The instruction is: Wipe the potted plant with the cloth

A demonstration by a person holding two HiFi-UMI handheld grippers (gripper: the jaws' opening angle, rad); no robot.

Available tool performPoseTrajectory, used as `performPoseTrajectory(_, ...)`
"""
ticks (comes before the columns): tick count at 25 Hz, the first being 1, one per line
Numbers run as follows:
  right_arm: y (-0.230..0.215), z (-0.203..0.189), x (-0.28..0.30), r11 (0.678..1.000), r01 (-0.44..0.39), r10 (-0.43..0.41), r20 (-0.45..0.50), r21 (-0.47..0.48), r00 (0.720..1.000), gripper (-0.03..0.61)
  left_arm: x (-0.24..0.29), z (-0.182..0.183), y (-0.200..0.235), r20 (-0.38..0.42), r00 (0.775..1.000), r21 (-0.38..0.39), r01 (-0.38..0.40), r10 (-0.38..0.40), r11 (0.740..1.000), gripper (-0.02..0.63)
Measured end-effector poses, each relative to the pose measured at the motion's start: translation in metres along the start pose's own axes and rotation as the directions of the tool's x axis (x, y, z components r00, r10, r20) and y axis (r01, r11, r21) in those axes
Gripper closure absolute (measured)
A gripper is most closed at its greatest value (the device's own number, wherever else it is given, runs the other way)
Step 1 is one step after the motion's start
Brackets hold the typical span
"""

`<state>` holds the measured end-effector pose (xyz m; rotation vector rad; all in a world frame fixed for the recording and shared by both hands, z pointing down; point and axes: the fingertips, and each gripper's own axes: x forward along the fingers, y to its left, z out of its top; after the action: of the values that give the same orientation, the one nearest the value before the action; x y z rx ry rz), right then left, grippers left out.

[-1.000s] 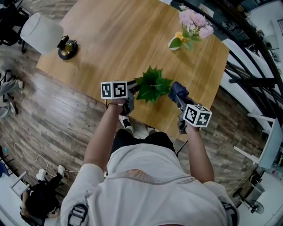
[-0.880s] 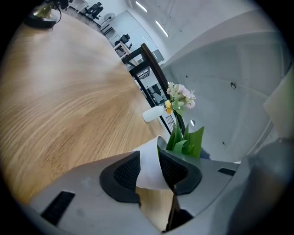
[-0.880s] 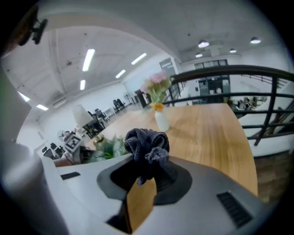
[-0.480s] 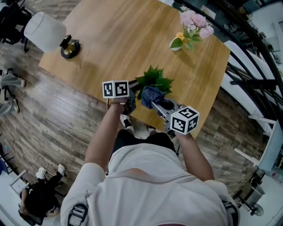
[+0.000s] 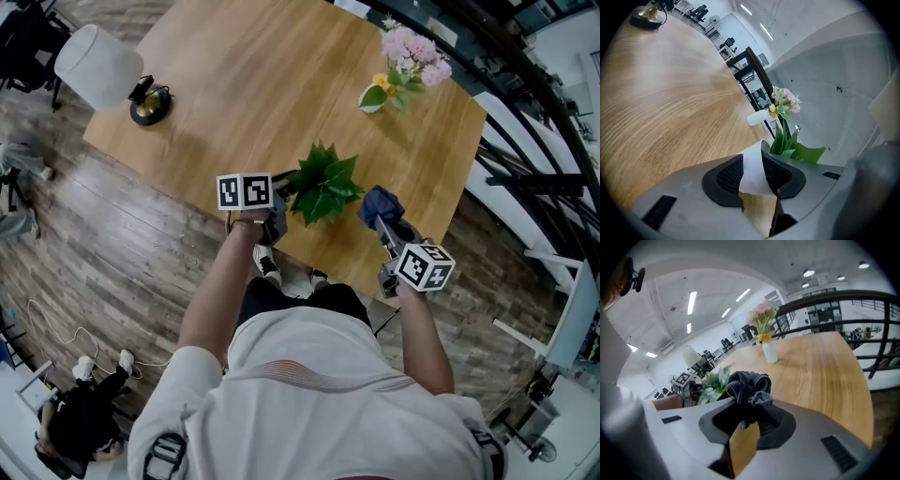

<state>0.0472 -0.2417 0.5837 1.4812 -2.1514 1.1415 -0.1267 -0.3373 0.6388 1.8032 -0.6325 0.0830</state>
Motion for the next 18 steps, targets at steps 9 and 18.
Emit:
performPoseTrajectory(9,0.077,0.069,0.04,0.96,-0.274,0.275,0.016,-0.053,0.961,0.446,0.0,0.001,-0.001,0.012,1.0,0.0,-0.001,0.001,1.0,0.483)
performPoseTrajectory(18,-0.022,0.049,0.053,0.978,0.13,-0.144,-0.078,-0.163,0.987,0.446,0.0,0.001,-0.001,0.01,1.0,0.001,0.006,-0.006,1.0,0.483)
